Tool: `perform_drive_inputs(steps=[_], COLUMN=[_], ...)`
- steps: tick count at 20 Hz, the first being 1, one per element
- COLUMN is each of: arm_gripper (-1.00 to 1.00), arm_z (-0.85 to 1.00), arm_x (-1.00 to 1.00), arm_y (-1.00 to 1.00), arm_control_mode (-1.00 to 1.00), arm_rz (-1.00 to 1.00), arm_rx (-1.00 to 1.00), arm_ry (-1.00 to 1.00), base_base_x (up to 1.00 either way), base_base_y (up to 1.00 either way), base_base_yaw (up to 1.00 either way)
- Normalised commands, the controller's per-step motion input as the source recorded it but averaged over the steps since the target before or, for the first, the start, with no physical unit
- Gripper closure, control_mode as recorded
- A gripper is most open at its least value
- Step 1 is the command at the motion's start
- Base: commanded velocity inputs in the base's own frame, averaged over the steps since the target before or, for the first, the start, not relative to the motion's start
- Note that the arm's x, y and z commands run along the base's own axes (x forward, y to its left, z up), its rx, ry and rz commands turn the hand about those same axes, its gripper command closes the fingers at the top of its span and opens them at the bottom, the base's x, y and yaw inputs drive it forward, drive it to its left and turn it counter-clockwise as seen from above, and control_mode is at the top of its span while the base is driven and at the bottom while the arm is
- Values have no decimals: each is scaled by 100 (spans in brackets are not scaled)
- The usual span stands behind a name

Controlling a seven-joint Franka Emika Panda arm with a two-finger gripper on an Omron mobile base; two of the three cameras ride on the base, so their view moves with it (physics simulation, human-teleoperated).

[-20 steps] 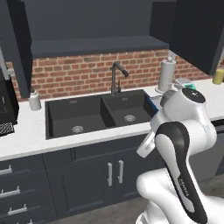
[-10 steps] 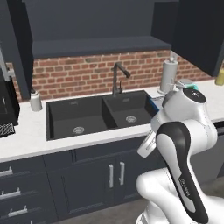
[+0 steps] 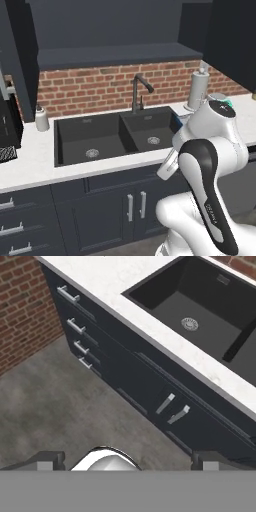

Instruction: Pick the kettle from the counter and place it on the tray. Then pick the mug from the cabinet and place it on the tray. Then close the cabinet doors.

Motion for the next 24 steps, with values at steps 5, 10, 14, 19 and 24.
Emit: perform_drive_inputs(steps=[5, 10, 14, 19, 24], arm_gripper=[-100, -100, -100, -100, -100], arm_z=[0, 0, 0, 0, 0], arm_x=[0, 0, 0, 0, 0], arm_y=[0, 0, 0, 0, 0], arm_control_mode=[100, 100, 100, 100, 100], arm_rz=[0, 0, 0, 0, 0], arm_rx=[0, 0, 0, 0, 0], arm_ry=[0, 0, 0, 0, 0], base_base_x=[34, 33, 34, 29, 22], base_base_y=[0, 0, 0, 0, 0], base_base_yaw=[9, 11, 11, 9, 6])
